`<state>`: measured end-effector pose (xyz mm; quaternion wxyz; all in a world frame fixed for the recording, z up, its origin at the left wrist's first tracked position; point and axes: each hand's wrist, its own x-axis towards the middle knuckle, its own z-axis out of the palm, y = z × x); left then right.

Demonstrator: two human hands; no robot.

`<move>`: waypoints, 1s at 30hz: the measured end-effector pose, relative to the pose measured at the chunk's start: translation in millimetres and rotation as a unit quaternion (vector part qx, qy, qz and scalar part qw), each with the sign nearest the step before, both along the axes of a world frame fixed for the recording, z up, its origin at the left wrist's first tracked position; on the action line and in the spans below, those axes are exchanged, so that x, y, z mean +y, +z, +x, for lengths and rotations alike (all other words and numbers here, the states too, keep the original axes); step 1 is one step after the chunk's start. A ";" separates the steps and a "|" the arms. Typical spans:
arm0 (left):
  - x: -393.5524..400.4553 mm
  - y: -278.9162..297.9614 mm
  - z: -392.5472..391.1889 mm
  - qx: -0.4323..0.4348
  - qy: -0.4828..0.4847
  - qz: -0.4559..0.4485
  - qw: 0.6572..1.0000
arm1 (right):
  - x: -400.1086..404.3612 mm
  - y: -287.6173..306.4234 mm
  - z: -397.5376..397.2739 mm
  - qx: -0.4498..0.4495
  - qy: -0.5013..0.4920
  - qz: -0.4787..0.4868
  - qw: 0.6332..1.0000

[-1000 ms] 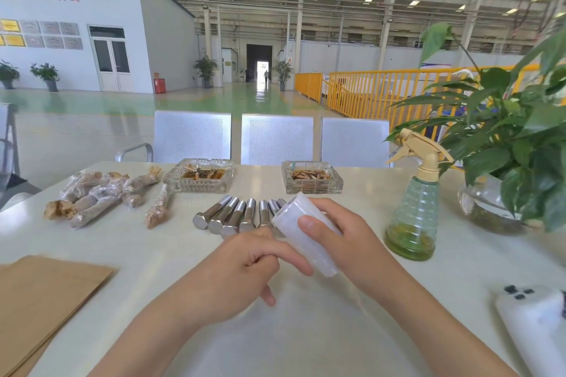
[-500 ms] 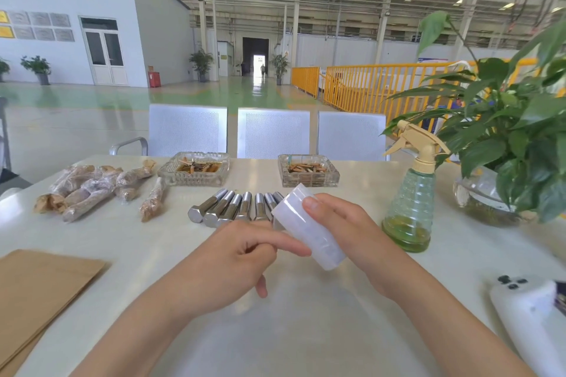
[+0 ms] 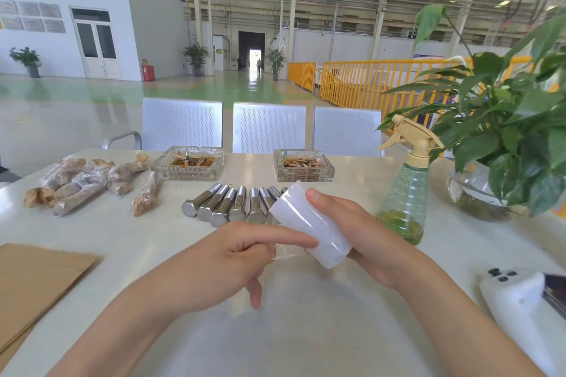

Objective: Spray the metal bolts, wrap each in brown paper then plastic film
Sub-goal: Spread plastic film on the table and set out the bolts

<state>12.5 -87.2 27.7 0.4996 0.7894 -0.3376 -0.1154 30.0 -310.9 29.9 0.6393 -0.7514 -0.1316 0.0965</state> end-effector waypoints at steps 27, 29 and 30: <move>-9.9 -10.6 1.3 -0.103 0.126 -0.023 0.986 | 13.7 5.2 -7.7 0.041 -0.027 0.094 0.994; -2.4 -6.7 2.9 -0.089 0.116 -0.011 0.989 | 7.2 8.1 -7.1 0.092 -0.010 0.159 0.983; 1.0 -4.0 2.9 -0.078 0.117 -0.009 0.990 | 3.7 8.9 -5.9 0.114 -0.002 0.187 0.976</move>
